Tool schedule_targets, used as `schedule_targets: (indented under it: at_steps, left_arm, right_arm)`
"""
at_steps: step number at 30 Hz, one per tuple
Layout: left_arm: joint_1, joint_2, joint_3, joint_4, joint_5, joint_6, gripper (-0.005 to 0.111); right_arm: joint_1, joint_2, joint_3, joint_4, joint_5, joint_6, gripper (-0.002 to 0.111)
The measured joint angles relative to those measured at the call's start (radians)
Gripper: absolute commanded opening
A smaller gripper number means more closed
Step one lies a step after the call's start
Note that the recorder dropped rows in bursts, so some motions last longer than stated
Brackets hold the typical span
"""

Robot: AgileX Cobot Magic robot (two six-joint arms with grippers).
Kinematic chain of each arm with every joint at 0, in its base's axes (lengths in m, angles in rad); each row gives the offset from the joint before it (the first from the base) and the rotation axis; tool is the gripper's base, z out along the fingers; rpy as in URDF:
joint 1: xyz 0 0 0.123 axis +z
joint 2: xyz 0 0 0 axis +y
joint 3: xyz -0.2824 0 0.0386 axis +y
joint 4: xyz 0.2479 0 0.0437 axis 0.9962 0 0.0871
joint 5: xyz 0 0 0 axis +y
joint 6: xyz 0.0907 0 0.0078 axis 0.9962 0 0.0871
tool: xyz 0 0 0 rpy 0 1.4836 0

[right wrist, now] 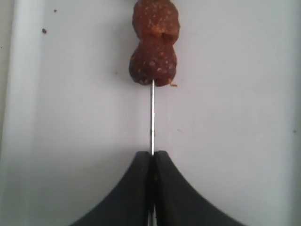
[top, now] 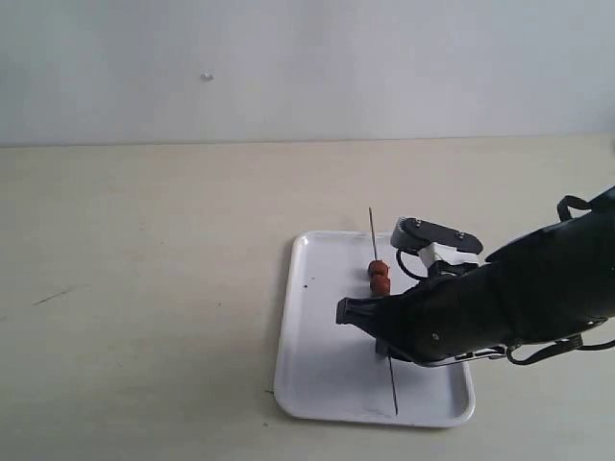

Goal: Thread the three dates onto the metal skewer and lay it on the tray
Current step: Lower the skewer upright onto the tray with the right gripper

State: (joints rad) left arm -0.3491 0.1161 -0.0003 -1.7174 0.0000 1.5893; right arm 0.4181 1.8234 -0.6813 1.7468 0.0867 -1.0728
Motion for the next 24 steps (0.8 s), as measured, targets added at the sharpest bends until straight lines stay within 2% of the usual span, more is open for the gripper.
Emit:
schedule_targets:
  at_steps: [5, 11, 20, 22, 24]
  left_arm:
    - [0.000, 0.000, 0.000, 0.000, 0.000, 0.000, 0.000]
    - [0.000, 0.000, 0.000, 0.000, 0.000, 0.000, 0.000]
    - [0.000, 0.000, 0.000, 0.000, 0.000, 0.000, 0.000]
    - [0.000, 0.000, 0.000, 0.000, 0.000, 0.000, 0.000]
    - [0.000, 0.000, 0.000, 0.000, 0.000, 0.000, 0.000]
  right_arm:
    - [0.000, 0.000, 0.000, 0.000, 0.003, 0.000, 0.029]
    - [0.000, -0.006, -0.002, 0.000, 0.007, 0.000, 0.041]
    - [0.000, -0.075, -0.002, -0.005, 0.019, -0.007, 0.040]
    - [0.000, -0.106, 0.000, -0.024, 0.038, -0.009, 0.037]
    - [0.000, -0.149, 0.011, -0.039, 0.061, -0.009, 0.025]
